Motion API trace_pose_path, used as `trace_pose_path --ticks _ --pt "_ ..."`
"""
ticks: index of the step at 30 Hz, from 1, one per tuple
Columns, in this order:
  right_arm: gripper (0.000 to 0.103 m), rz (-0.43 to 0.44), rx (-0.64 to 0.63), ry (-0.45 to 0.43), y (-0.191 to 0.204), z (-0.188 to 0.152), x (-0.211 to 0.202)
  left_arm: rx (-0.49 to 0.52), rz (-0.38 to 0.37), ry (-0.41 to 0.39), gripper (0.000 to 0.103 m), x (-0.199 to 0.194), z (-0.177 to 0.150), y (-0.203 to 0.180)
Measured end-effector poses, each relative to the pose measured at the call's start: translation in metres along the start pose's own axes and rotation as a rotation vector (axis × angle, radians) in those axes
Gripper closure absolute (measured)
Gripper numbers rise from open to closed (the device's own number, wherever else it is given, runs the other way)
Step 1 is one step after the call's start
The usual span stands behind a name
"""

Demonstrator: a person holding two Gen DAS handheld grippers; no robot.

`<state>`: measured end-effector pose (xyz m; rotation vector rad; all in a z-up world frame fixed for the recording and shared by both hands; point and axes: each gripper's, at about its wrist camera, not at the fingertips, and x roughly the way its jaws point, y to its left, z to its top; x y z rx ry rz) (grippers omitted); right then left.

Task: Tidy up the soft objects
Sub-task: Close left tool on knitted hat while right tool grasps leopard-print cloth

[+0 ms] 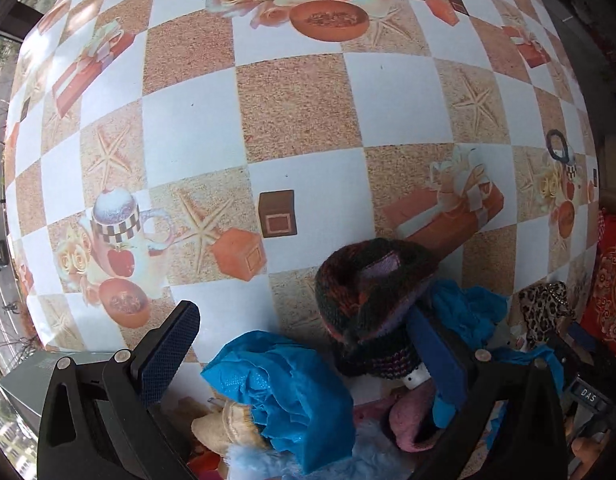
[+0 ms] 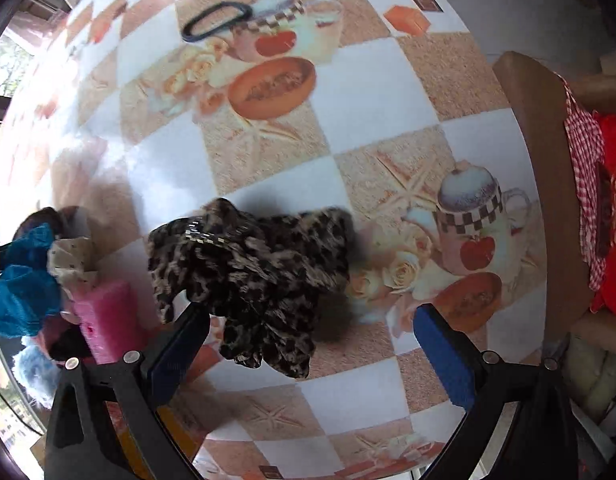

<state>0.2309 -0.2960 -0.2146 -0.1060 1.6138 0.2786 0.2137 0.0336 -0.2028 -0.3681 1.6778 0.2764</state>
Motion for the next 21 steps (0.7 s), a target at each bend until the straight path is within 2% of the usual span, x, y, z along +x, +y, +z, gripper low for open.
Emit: trace_pose_path --ticks 2,6,11,14,19,21 --pt "0.0 0.015 -0.038 -0.015 0.009 0.006 -0.001 -0.009 -0.02 0.003 0.0 0.003 0.002 -0.001" --pt "0.0 -0.021 -0.113 -0.02 0.031 0.014 0.009 -0.029 -0.065 -0.018 0.0 0.0 -0.001 0.005" --pt "0.0 -0.073 -0.156 0.006 0.038 0.016 0.035 -0.008 -0.005 0.03 0.0 0.02 -0.009 -0.002" --pt "0.0 -0.084 -0.17 0.003 0.046 0.017 0.039 -0.044 -0.025 0.064 0.0 0.038 -0.007 0.004" --pt "0.0 -0.097 -0.184 0.005 0.06 0.03 0.021 -0.045 0.015 0.082 0.012 0.054 -0.005 0.002" --pt "0.003 -0.098 -0.203 0.01 0.061 0.032 0.026 -0.033 0.009 0.057 0.026 0.043 0.004 -0.003"
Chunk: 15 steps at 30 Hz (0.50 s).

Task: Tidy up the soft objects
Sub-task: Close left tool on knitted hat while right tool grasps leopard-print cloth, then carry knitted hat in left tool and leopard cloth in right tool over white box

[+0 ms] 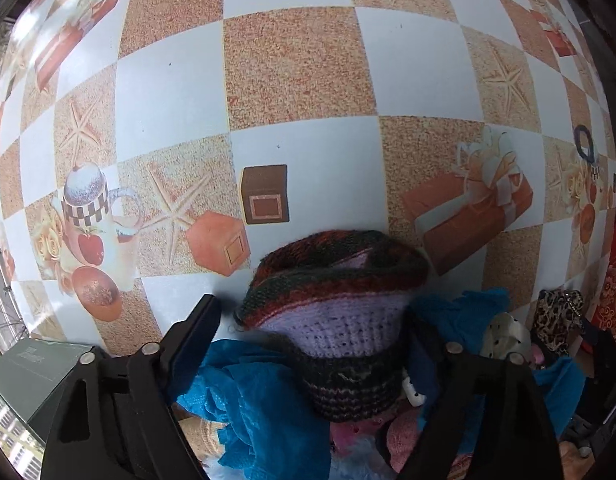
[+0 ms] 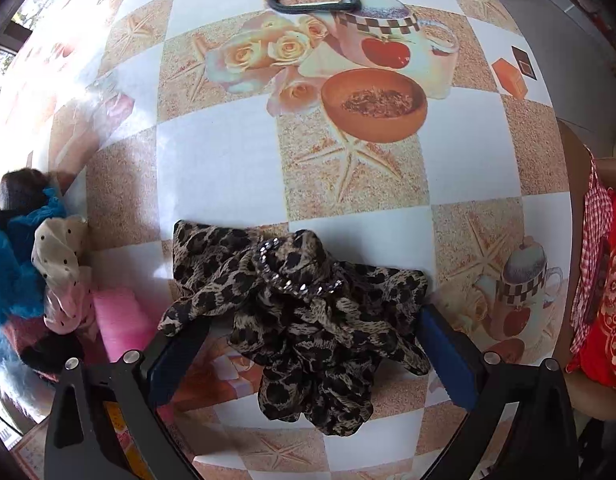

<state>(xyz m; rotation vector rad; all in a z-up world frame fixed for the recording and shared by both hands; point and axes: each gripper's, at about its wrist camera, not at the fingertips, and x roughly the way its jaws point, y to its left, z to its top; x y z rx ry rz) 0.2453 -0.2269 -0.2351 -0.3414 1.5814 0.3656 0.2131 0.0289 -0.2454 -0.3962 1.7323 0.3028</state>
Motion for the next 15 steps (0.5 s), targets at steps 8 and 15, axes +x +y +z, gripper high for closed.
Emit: trace_pose_path --ticks 8,15 --pt "0.069 0.086 -0.027 -0.059 0.002 -0.001 -0.025 0.031 -0.066 -0.15 0.062 -0.027 -0.003 -0.01" --pt "0.069 0.192 0.032 -0.116 -0.009 -0.004 -0.046 0.037 -0.133 -0.335 0.062 -0.072 -0.022 -0.007"
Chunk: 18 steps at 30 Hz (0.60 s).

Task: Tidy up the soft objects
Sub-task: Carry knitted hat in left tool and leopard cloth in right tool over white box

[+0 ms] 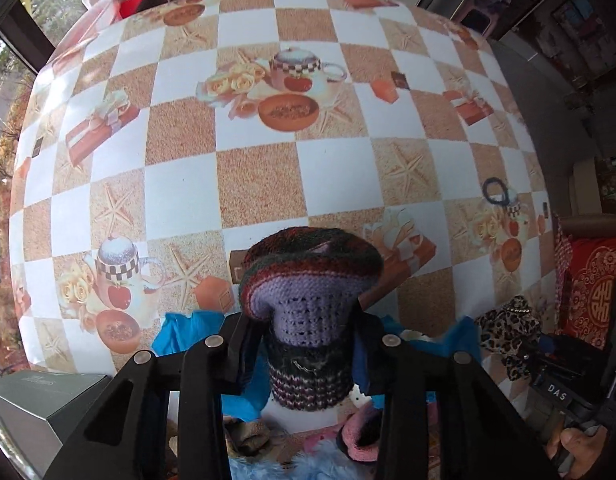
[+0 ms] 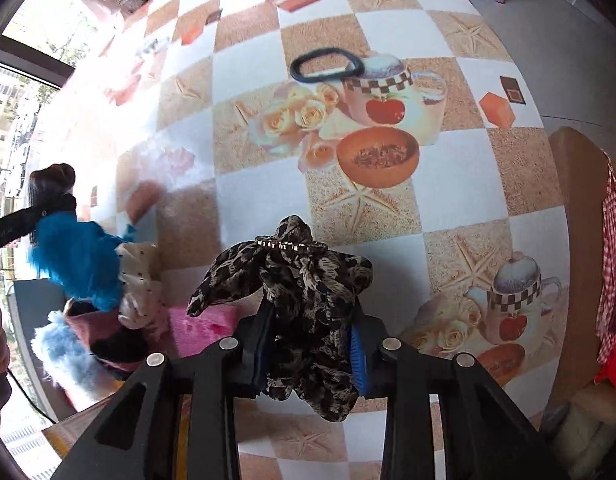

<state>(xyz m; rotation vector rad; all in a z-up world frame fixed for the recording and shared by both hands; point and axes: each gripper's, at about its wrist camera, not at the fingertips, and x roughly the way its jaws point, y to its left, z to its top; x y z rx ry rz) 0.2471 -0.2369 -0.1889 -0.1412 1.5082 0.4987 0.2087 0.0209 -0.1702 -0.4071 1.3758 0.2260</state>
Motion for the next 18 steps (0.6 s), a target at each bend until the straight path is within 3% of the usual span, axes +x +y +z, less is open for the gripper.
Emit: trace_pose_path --ticks 9,18 --pt "0.069 0.058 0.034 -0.054 -0.004 -0.011 -0.033 0.01 -0.029 -0.099 0.062 -0.082 -0.004 -0.007" --pt "0.069 0.072 0.047 -0.099 -0.014 -0.028 -0.072 0.121 -0.06 -0.12 0.062 -0.117 -0.029 -0.047"
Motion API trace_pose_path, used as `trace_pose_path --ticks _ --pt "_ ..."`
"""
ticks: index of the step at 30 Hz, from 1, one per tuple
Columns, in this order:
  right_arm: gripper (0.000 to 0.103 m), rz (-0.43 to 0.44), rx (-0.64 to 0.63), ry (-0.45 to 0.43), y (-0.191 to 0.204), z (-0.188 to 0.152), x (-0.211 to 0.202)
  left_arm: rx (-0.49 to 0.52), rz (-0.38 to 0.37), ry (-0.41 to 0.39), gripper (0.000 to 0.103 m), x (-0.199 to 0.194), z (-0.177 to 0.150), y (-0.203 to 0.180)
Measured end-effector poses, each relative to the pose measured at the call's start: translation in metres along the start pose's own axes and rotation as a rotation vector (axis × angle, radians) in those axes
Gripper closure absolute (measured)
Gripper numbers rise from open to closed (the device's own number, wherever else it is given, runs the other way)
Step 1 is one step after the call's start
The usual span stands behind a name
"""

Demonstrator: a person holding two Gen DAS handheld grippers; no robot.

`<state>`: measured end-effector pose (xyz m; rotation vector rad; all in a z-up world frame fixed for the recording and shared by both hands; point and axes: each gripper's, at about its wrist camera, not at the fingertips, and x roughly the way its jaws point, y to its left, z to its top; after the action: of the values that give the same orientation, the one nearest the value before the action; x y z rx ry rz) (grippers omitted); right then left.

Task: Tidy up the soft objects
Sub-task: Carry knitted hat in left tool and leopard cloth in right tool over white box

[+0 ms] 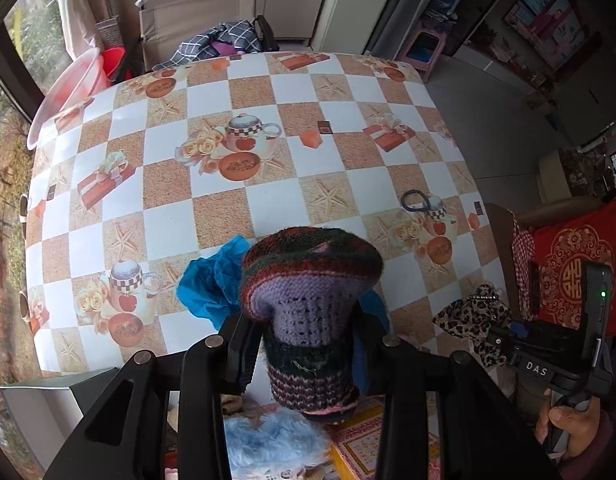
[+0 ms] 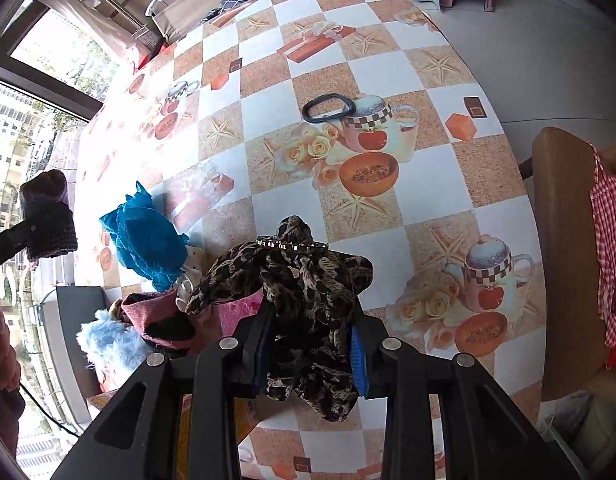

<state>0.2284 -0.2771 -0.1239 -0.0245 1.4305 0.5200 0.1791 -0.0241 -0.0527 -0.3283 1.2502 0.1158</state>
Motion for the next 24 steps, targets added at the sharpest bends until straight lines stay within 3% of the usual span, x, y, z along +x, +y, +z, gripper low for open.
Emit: trace_pose_path --ticks 13,24 --pt "0.069 -0.008 0.031 -0.043 -0.015 -0.042 -0.045 0.219 -0.106 0.01 0.062 -0.031 -0.047 -0.109" --pt "0.069 -0.012 0.073 -0.058 -0.03 -0.09 -0.07 0.375 -0.163 0.041 0.062 -0.047 -0.103 -0.159"
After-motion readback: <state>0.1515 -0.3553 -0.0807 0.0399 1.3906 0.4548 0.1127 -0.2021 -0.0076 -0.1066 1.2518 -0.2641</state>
